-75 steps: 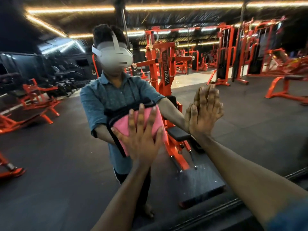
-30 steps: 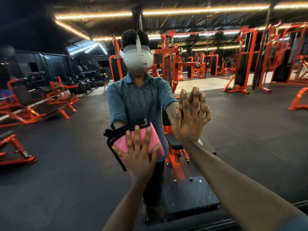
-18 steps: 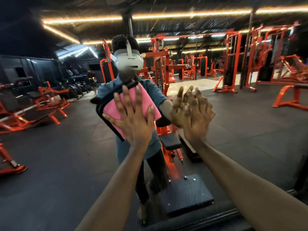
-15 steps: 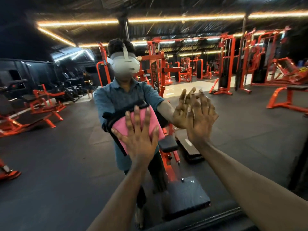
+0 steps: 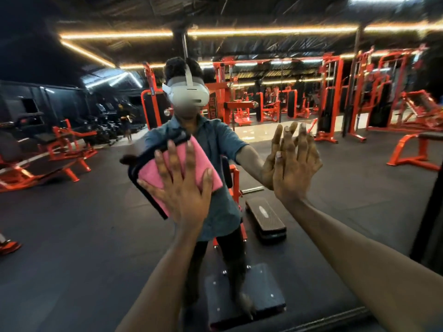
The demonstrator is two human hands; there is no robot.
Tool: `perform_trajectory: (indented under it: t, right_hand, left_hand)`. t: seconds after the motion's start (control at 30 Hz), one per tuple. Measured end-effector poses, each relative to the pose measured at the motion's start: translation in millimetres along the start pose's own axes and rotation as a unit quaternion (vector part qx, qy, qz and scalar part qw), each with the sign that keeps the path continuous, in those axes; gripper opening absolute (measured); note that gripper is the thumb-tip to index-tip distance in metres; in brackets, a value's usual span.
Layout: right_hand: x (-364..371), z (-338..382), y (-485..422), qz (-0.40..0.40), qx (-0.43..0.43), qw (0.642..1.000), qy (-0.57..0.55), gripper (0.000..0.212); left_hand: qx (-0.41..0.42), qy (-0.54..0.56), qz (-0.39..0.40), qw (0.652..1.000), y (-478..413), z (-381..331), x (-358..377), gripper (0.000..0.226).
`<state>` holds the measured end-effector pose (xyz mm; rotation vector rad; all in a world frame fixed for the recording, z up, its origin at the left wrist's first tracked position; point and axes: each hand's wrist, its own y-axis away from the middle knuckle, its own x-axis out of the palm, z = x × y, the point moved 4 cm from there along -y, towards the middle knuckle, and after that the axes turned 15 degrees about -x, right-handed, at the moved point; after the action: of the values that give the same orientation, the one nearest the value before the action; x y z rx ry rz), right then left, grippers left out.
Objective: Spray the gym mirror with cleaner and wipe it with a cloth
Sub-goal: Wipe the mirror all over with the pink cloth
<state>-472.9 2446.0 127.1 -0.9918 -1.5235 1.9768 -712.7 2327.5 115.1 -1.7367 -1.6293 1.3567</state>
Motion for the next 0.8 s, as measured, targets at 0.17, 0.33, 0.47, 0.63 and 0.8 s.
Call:
perform_trajectory:
  t: [0.17, 0.33, 0.47, 0.63, 0.8]
  right_hand:
    - [-2.5, -30.0, 1.9, 0.0, -0.044, 0.999, -0.007, 0.055]
    - [6.7, -35.9, 4.5, 0.028, -0.038, 0.999, -0.004, 0.057]
    - [10.3, -37.9, 4.6, 0.02, -0.043, 0.999, -0.014, 0.055]
    - [9.0, -41.2, 7.9, -0.003, -0.074, 0.997, 0.002, 0.057]
    - [10.9, -38.2, 8.9, -0.014, -0.072, 0.997, 0.007, 0.057]
  left_hand:
    - [0.004, -0.023, 0.07, 0.997, 90.2, 9.8, 37.5, 0.079]
    - [0.002, -0.003, 0.028, 1.0, 19.7, -51.5, 15.1, 0.075]
    - [-0.011, -0.007, -0.008, 1.0, -18.6, -88.5, 4.1, 0.075]
    - [0.046, -0.035, 0.054, 0.997, 75.3, -46.2, 44.0, 0.079]
    - [-0.007, -0.025, 0.082, 0.996, 101.8, -41.4, 53.7, 0.082]
